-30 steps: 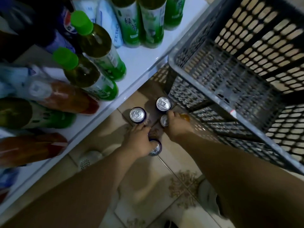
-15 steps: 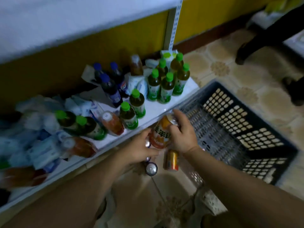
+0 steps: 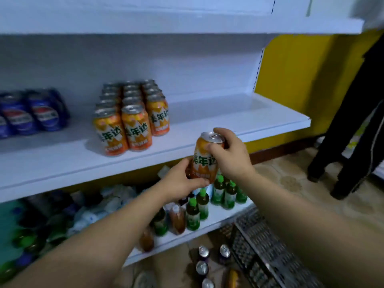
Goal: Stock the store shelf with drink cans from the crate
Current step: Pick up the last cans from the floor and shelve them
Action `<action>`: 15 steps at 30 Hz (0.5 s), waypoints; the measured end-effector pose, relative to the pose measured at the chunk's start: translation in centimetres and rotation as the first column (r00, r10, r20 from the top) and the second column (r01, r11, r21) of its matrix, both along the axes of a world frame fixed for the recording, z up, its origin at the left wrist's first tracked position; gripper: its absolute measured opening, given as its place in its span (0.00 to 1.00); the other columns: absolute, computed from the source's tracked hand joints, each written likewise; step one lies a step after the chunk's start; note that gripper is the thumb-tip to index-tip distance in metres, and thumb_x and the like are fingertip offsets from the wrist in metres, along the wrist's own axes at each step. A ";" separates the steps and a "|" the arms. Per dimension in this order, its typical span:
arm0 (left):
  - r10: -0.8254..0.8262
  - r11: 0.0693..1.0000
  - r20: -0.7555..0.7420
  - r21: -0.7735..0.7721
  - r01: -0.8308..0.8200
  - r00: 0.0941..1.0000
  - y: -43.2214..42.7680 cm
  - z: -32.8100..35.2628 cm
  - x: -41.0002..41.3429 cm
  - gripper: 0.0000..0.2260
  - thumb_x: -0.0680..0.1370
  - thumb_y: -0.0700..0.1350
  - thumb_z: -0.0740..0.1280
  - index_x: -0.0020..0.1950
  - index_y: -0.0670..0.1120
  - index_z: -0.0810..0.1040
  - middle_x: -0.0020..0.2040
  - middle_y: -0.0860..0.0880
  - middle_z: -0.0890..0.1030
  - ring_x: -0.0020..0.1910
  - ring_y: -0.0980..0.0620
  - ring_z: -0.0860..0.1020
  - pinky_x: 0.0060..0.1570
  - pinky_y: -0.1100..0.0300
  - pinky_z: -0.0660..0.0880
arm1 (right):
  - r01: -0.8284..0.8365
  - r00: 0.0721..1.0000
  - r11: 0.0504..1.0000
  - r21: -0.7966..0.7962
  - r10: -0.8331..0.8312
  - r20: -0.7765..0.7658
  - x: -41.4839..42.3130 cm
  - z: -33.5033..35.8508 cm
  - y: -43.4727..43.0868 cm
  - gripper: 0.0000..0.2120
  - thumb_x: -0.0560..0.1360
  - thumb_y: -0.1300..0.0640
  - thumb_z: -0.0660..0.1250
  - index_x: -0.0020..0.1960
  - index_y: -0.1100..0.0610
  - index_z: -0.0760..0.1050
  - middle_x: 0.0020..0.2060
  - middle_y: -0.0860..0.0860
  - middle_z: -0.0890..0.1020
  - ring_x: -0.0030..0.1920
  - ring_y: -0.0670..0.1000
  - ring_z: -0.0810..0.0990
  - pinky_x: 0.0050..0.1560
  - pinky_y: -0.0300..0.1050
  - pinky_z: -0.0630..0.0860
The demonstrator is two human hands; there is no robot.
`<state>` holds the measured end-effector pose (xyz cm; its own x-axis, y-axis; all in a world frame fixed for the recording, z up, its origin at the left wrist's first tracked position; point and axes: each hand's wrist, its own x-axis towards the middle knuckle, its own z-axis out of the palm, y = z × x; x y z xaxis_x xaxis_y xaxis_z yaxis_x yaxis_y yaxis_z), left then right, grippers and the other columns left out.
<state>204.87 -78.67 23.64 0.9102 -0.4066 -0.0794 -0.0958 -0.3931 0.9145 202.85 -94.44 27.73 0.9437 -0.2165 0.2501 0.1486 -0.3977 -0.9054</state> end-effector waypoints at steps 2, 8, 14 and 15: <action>0.016 1.000 0.052 -0.011 -0.015 0.999 0.9 2.2 -0.7 0.28 0.71 0.45 0.75 0.67 0.52 0.67 0.57 0.54 0.79 0.53 0.59 0.78 0.54 0.64 0.73 | -0.030 0.999 0.999 -0.029 0.031 0.032 -0.3 2.0 1.1 0.24 0.72 0.50 0.69 0.68 0.49 0.71 0.55 0.45 0.76 0.52 0.46 0.74 0.48 0.37 0.68; 0.120 0.981 0.167 0.134 -0.143 0.979 6.2 5.4 -1.3 0.35 0.73 0.50 0.73 0.76 0.48 0.60 0.69 0.53 0.70 0.69 0.54 0.68 0.62 0.61 0.67 | -0.101 0.992 0.992 -0.070 0.106 0.070 0.9 5.8 4.8 0.25 0.73 0.52 0.68 0.70 0.50 0.70 0.57 0.47 0.75 0.56 0.48 0.75 0.58 0.46 0.74; 0.382 0.779 0.416 0.335 -0.530 0.825 14.0 4.7 -0.6 0.17 0.73 0.57 0.70 0.57 0.49 0.78 0.55 0.52 0.78 0.55 0.51 0.76 0.52 0.57 0.73 | -0.170 0.985 0.981 -0.096 0.171 0.005 4.9 5.7 7.1 0.29 0.73 0.52 0.69 0.72 0.51 0.66 0.63 0.52 0.76 0.60 0.53 0.76 0.61 0.53 0.75; 0.396 0.739 0.460 0.354 -0.574 0.794 15.3 4.4 -0.4 0.15 0.73 0.57 0.69 0.52 0.48 0.78 0.51 0.50 0.79 0.51 0.50 0.77 0.48 0.56 0.73 | -0.168 0.986 0.980 -0.106 0.169 -0.006 5.6 5.4 7.3 0.29 0.73 0.52 0.69 0.72 0.51 0.66 0.63 0.52 0.76 0.60 0.53 0.76 0.61 0.53 0.75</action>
<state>204.49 -63.37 28.00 0.9721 0.1036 0.2104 -0.0332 -0.8271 0.5610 208.41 -87.13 33.12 0.9636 -0.0266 0.2662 0.2245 -0.4605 -0.8588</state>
